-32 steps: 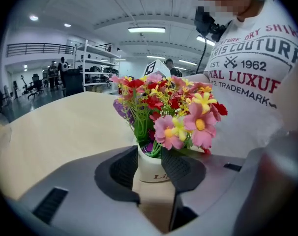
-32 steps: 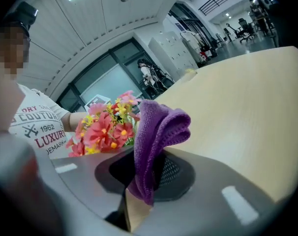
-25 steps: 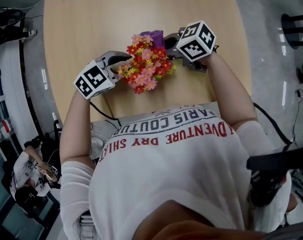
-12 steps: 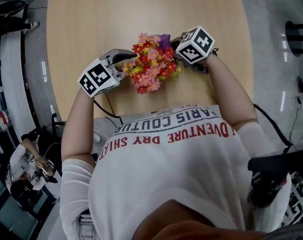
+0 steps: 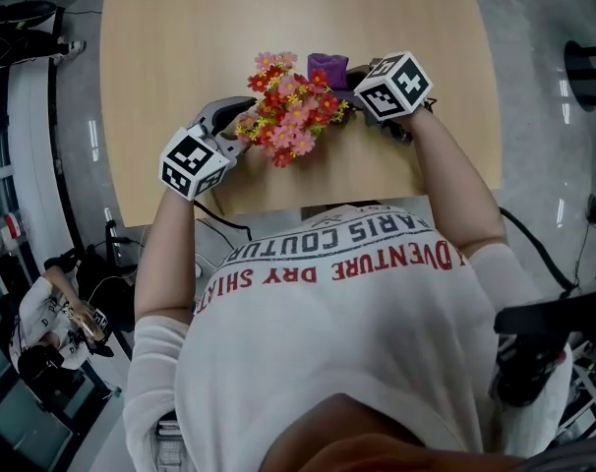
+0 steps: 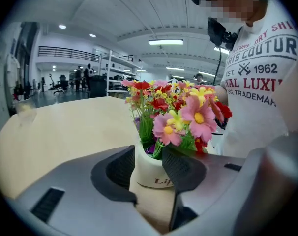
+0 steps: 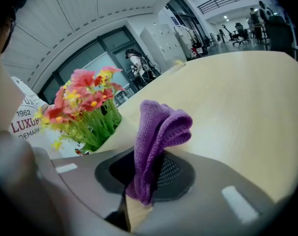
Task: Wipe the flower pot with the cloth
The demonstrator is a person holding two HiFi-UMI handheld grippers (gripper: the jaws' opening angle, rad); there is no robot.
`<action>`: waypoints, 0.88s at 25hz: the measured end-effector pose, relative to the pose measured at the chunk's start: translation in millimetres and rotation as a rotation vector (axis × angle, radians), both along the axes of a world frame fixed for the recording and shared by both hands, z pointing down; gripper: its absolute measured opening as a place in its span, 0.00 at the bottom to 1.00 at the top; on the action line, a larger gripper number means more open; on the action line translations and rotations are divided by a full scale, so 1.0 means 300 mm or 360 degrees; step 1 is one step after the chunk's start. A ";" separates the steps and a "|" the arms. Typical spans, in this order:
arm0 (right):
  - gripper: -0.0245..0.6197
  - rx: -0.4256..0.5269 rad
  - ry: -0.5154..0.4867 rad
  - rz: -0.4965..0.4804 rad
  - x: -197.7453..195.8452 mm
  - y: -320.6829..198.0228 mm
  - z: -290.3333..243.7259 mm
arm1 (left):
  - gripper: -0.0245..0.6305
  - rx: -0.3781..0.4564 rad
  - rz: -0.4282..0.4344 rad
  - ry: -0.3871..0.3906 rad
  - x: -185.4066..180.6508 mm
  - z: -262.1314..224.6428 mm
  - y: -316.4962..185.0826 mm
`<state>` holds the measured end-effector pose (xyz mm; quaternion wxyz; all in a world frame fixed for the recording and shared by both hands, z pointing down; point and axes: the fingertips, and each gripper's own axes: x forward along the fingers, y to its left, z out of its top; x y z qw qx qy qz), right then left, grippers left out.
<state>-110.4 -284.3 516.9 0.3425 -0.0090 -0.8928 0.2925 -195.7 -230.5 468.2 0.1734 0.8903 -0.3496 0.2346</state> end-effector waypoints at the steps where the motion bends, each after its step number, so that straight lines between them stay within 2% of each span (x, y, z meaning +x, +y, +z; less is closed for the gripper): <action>1: 0.14 0.0008 -0.0003 0.0025 0.006 0.008 -0.004 | 0.27 0.0019 -0.0074 0.0017 -0.020 -0.003 0.021; 4: 0.14 0.0018 -0.0023 0.0094 0.025 0.031 -0.012 | 0.33 0.0073 -0.0267 0.0051 -0.060 -0.008 0.086; 8: 0.14 0.0016 -0.0051 0.0165 0.046 0.079 -0.034 | 0.38 0.0068 -0.0378 0.0138 -0.046 -0.009 0.172; 10: 0.14 0.0024 -0.0057 0.0188 0.049 0.116 -0.037 | 0.38 0.0055 -0.0396 0.0158 -0.038 -0.002 0.212; 16: 0.14 0.0069 -0.0098 0.0204 0.044 0.201 -0.071 | 0.38 0.0046 -0.0384 0.0109 -0.025 0.013 0.278; 22: 0.14 0.0092 -0.0142 0.0152 0.057 0.283 -0.145 | 0.38 0.0056 -0.0384 0.0074 -0.006 -0.008 0.297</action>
